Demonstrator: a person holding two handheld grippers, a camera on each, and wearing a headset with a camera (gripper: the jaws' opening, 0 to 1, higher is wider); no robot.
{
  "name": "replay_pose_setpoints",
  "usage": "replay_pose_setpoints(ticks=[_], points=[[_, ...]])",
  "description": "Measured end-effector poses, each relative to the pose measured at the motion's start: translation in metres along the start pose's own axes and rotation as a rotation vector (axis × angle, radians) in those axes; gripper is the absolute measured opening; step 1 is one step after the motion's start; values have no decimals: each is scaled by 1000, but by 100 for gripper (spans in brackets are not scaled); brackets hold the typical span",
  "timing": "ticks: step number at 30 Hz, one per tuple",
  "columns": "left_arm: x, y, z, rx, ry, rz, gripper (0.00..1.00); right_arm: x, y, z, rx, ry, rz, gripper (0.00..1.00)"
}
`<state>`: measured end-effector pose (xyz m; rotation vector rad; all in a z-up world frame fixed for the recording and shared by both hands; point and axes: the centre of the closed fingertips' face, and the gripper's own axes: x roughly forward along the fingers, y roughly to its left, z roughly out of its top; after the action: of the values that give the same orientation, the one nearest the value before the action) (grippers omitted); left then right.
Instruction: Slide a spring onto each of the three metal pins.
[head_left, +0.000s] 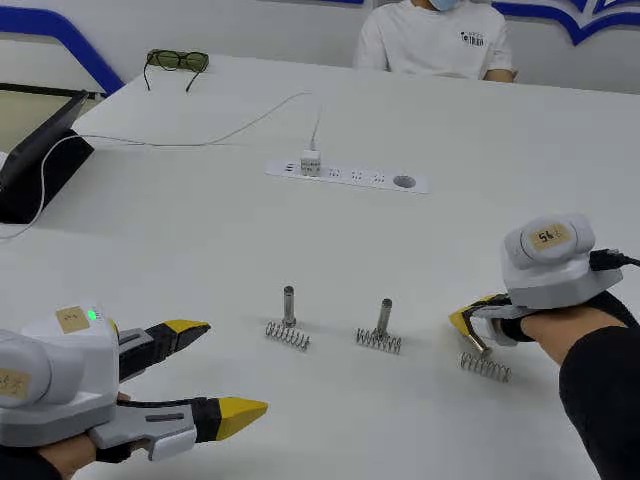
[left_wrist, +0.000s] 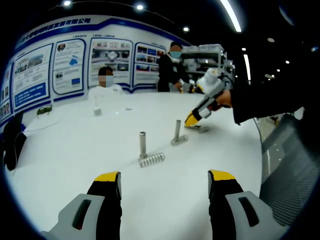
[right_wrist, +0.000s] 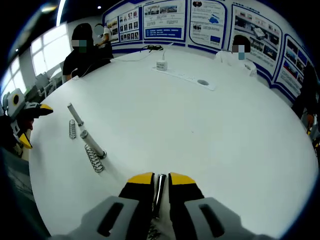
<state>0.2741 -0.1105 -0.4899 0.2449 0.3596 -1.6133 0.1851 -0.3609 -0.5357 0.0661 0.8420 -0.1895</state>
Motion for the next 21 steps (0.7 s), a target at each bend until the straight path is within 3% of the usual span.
replay_pose_setpoints(ticks=[21], points=[[-1, 3, -3, -11, -1, 2, 71, 7, 4, -5, 7, 46, -5, 10]])
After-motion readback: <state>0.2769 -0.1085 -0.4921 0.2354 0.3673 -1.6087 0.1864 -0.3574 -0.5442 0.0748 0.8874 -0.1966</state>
